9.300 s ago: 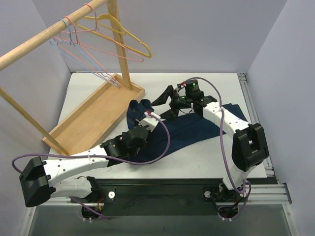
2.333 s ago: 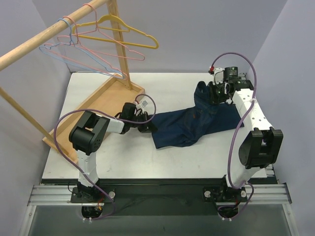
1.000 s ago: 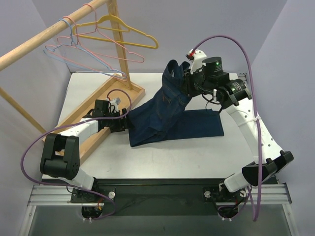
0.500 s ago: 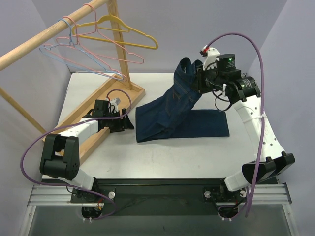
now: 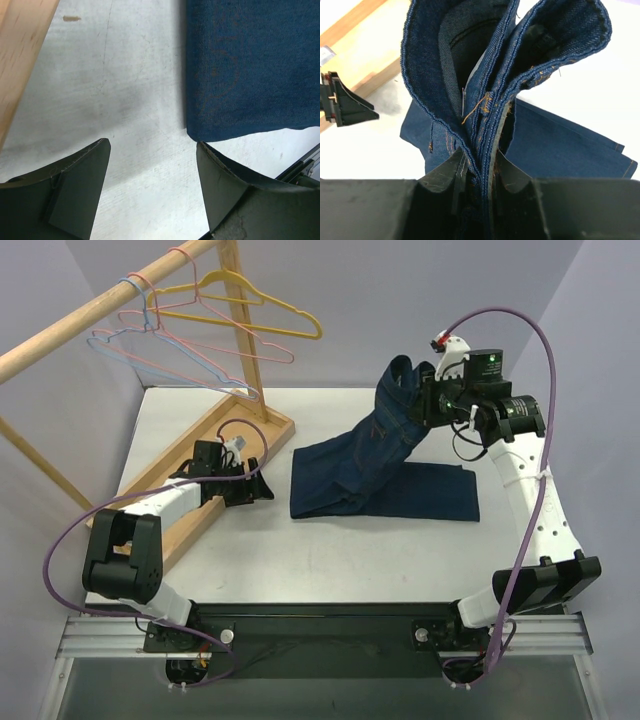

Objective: Place the trousers on the hanger
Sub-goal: Fold the trousers at the center of the board.

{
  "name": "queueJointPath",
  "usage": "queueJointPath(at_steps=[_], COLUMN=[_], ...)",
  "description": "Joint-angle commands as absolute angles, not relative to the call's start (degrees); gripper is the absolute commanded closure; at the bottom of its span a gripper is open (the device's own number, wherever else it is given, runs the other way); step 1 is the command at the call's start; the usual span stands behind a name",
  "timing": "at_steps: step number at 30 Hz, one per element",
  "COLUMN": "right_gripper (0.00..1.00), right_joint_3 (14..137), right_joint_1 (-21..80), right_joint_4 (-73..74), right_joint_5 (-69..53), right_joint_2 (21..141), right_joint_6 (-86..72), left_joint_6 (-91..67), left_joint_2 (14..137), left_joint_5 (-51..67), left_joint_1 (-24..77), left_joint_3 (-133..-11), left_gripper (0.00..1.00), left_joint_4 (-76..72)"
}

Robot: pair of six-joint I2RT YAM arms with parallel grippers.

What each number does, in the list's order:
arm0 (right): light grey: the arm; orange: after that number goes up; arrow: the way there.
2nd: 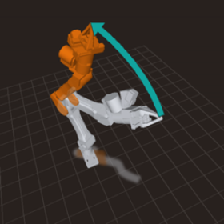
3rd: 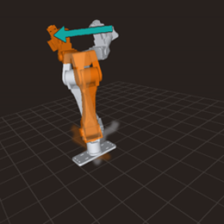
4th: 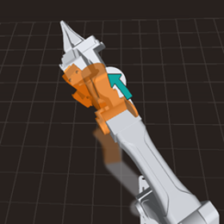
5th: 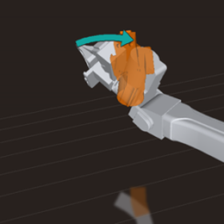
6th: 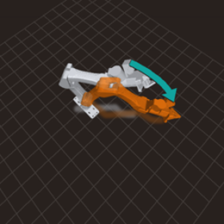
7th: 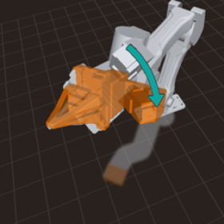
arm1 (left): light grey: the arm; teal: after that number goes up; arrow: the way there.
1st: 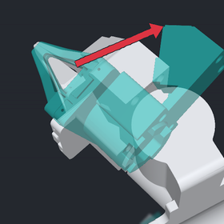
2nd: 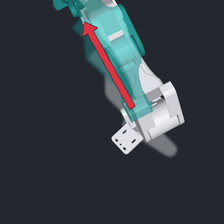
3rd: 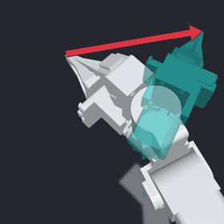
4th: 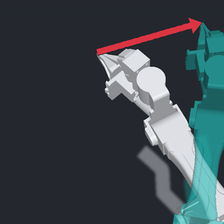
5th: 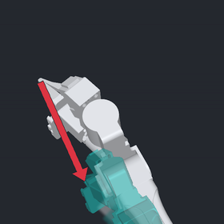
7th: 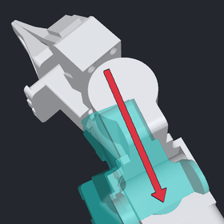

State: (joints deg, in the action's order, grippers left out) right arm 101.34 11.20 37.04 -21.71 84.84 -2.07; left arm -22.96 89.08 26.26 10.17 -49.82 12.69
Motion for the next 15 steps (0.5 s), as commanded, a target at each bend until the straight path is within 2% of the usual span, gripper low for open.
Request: queueJointPath(at_steps=[1,7,10,11,12,14,15], right_gripper=[1.0,1.0,1.0,0.99,0.95,0.56,0.5], right_joint_3=[99.85,93.79,88.69,87.29,83.1,76.51,74.73], right_joint_1=[8.53,5.81,5.01,4.84,4.75,4.4,4.13], right_joint_4=[34.19,32.26,30.51,29.89,28.93,24.45,21.65], right_joint_5=[-24.08,-23.12,-19.09,-14.37,-11.11,4.56,9.62], right_joint_2=[82.44,81.65,80.42,80.16,79.29,78.58,78.57], right_joint_6=[-0.53,3.86,5.35,5.45,5.36,2.83,2.81], left_joint_6=[-25.04,-26.1,-25.49,-25.31,-24.88,-24.79,-24.79], left_joint_2=[92.36,97.29,99.22,99.58,100.36,101.68,102.12], left_joint_5=[26.1,25.49,25.58,25.58,25.58,25.75,25.93], left_joint_1=[11.86,15.9,17.22,17.49,17.84,18.37,18.46], left_joint_3=[-53.61,-58.88,-61.26,-61.78,-62.48,-63.19,-63.89], left_gripper=[0.2,0.21,0.21,0.21,0.21,0.21,0.21], left_joint_4=[7.65,6.33,6.85,7.2,7.38,7.64,7.65])
